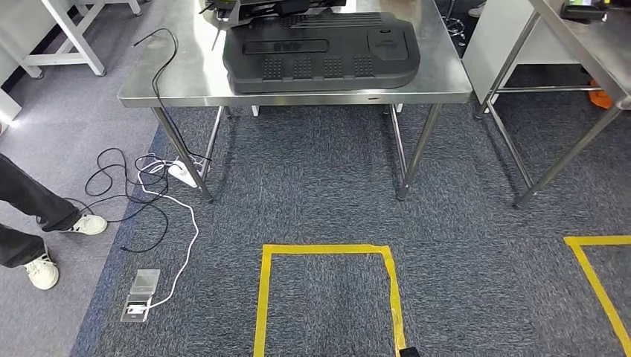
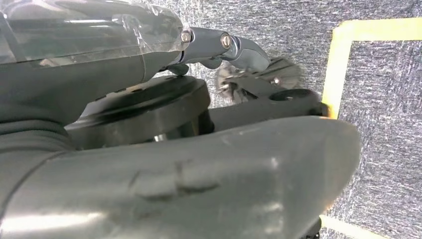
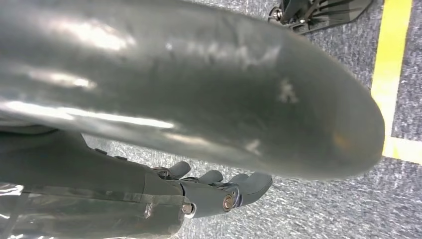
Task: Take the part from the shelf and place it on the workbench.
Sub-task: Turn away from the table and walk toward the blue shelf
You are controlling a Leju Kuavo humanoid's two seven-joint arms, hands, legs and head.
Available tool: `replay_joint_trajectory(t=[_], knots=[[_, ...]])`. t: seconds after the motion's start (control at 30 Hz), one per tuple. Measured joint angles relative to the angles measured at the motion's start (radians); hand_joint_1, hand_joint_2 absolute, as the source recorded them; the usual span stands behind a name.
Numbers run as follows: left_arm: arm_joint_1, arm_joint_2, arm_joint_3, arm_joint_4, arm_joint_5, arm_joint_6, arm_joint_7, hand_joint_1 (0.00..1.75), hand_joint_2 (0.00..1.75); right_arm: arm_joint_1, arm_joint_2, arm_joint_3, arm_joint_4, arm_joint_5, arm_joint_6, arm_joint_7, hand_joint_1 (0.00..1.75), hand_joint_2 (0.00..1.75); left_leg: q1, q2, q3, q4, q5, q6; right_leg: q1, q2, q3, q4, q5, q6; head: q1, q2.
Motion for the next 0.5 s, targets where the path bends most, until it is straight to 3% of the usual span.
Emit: replay_joint_trajectory(t=[0.07,0.1,0.2,0.27,0.33,0.4,0.5], knots=[[0.001,0.0,0.0,0.0,0.0,0.0,0.0,0.0,0.0,0.002,0.001,0.0,0.0,0.0,0.0,0.0,0.0,0.0,0.0,0.0,-0.013,0.046,-0.004,0.001,0.001,0.006,-0.005,0.002,0.003,-0.001,-0.001,0.0],[0.001,0.0,0.0,0.0,0.0,0.0,0.0,0.0,0.0,0.002,0.001,0.0,0.0,0.0,0.0,0.0,0.0,0.0,0.0,-0.002,0.009,0.009,0.022,0.004,0.001,0.011,-0.006,0.003,0.004,0.0,-0.001,0.0],[-0.002,0.0,0.0,0.0,-0.002,-0.002,0.0,0.0,0.0,0.0,0.003,0.0,0.0,0.0,0.0,-0.001,0.0,0.0,-0.001,-0.026,0.108,-0.192,0.108,0.019,0.003,0.028,-0.008,0.006,0.008,0.009,-0.002,0.0],[-0.003,0.0,0.0,0.001,-0.006,-0.003,0.0,0.0,0.0,-0.002,0.004,0.0,0.0,-0.001,0.001,-0.004,0.0,0.0,-0.006,-0.037,0.123,-0.238,0.114,0.024,0.001,0.036,-0.014,0.006,0.013,0.021,-0.002,0.0],[-0.003,0.0,0.0,0.001,-0.009,-0.004,0.001,0.0,0.0,-0.001,0.004,0.0,0.0,-0.002,0.002,-0.006,0.0,0.0,-0.005,-0.028,0.121,-0.247,0.122,0.033,-0.001,0.041,-0.017,0.005,0.018,0.034,-0.002,0.0],[-0.004,0.0,0.001,0.001,-0.01,-0.006,0.002,0.0,0.0,0.001,0.004,0.0,-0.001,-0.002,0.003,-0.006,0.0,0.0,0.0,-0.016,0.12,-0.26,0.134,0.047,0.0,0.032,-0.032,0.039,-0.011,0.042,0.004,0.0],[-0.002,0.0,0.003,0.001,-0.009,-0.011,0.004,0.0,0.0,0.0,0.004,0.0,-0.001,-0.001,0.002,-0.006,0.0,0.0,-0.001,0.004,0.113,-0.262,0.141,0.055,-0.001,0.016,-0.103,0.211,-0.109,0.048,0.019,0.0]])
